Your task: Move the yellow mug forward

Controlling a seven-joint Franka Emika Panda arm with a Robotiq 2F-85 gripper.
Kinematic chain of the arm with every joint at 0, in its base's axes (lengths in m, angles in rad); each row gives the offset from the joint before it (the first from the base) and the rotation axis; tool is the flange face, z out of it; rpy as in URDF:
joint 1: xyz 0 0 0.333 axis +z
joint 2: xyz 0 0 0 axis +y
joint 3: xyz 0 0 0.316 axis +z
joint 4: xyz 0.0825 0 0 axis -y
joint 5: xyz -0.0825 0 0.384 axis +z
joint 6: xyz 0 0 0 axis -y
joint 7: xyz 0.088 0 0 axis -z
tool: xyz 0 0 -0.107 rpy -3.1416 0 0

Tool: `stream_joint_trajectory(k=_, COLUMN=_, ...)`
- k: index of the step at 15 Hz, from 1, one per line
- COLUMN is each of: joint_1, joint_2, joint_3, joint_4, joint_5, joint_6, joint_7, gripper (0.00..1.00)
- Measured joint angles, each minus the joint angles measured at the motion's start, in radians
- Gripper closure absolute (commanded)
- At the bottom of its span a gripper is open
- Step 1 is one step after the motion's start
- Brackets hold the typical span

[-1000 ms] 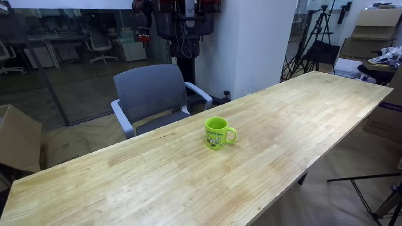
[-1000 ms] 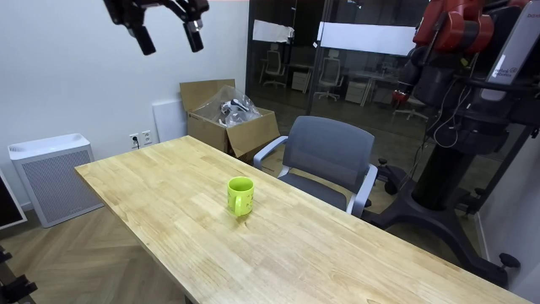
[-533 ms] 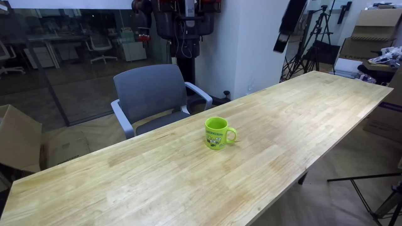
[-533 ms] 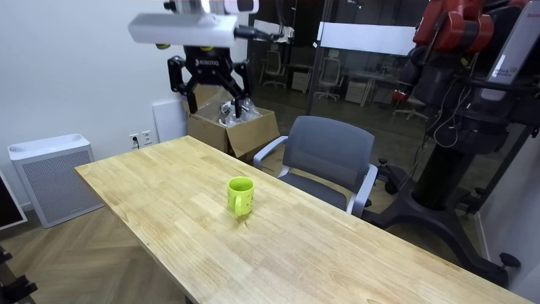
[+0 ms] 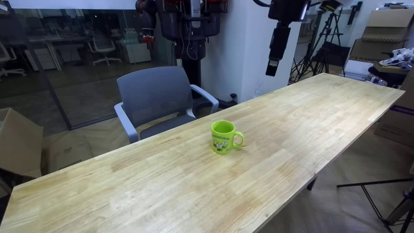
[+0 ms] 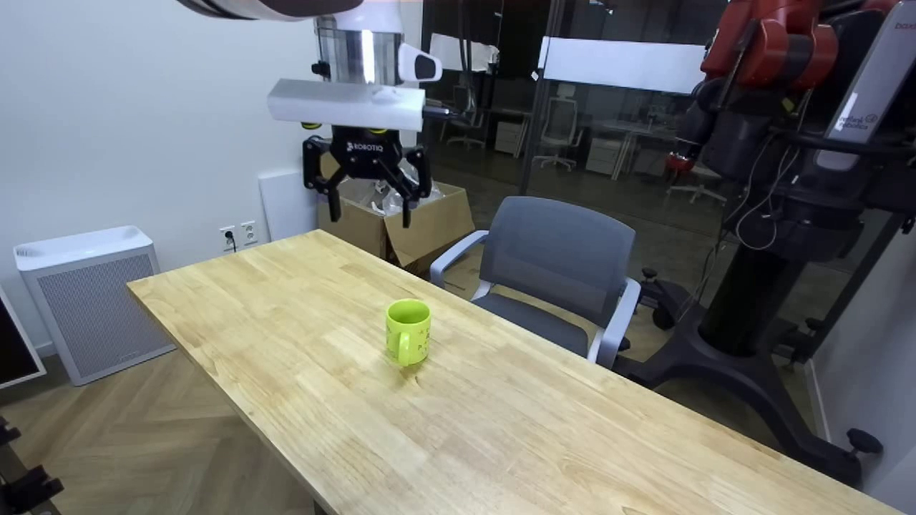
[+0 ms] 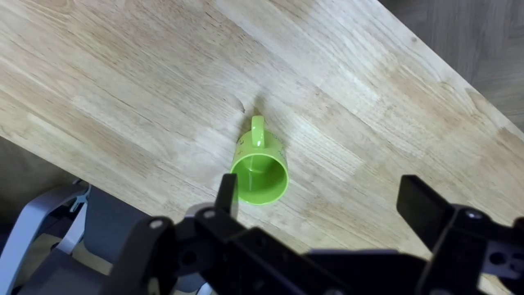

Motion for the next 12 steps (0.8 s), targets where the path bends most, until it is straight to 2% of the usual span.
stream_joint_trajectory(k=5, joint_1=-0.019, joint_2=0.094, joint_3=0.044, joint_4=0.006, joint_5=-0.014, joint_6=0.134, joint_7=0.057, gripper=0.00)
stream_joint_trajectory(k=9, joint_1=-0.019, joint_2=0.237, joint_3=0.082, joint_4=0.047, joint_5=-0.093, joint_6=0.228, joint_7=0.106, gripper=0.00)
stream_joint_trajectory(k=12, joint_1=-0.017, joint_2=0.343, joint_3=0.095, joint_4=0.108, joint_5=-0.177, joint_6=0.228, joint_7=0.135, gripper=0.00)
